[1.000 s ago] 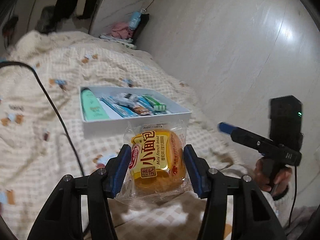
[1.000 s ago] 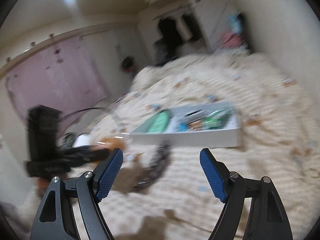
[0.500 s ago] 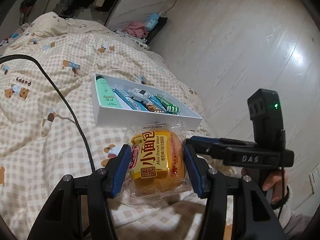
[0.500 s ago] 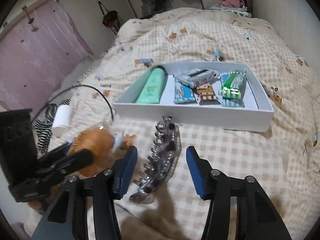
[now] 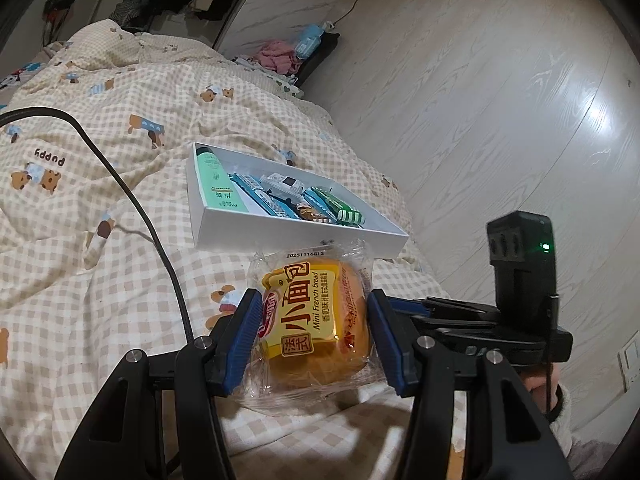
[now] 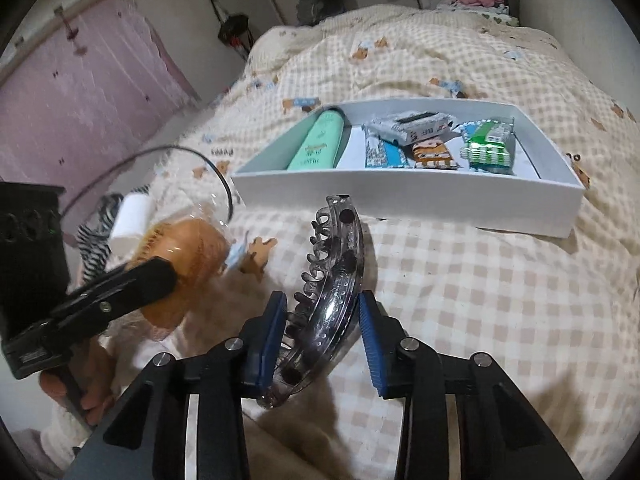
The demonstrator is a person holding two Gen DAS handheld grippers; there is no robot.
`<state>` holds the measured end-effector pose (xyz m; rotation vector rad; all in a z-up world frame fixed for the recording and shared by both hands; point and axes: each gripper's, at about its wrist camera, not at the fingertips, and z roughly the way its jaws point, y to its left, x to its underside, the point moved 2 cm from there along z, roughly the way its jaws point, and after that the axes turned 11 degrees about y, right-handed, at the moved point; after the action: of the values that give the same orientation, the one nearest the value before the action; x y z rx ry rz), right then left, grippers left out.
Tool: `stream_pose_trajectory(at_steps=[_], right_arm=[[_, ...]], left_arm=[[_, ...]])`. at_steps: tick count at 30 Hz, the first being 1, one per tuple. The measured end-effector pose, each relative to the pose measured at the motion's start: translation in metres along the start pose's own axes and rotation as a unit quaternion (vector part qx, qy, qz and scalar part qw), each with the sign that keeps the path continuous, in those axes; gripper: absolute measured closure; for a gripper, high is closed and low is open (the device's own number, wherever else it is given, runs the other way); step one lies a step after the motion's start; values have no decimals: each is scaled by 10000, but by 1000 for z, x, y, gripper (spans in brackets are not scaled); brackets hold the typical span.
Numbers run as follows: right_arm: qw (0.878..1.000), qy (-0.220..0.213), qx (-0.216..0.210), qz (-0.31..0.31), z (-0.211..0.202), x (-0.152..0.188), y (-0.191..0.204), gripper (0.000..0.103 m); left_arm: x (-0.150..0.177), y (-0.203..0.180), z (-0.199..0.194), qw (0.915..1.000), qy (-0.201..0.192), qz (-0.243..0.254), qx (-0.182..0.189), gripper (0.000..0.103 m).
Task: Organize objects
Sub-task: 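Carry the bun and hair clip over the white box with both tools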
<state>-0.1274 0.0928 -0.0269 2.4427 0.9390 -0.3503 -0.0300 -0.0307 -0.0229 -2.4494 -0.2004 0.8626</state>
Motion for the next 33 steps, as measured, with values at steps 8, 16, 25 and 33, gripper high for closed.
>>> stream_pose_trajectory(at_steps=[8,16,25,33], right_arm=[[9985,-412,-289,205,-13,3,-3,65],[9898,-958,-959,431,-31,14,-17,65],[9772,-1322,-1621,372,-50,11,-20,65],[9725,-1388,-1786,555,-64,-19,-29,65]], left_arm=[[0,-1,2,10000,1,15,-5,45],[0,-2,2,10000,-4,34,-11,45],[-17,-8,9,9996,272,110,31,47],[-70,-22,8,9995,239,208,-53,54]])
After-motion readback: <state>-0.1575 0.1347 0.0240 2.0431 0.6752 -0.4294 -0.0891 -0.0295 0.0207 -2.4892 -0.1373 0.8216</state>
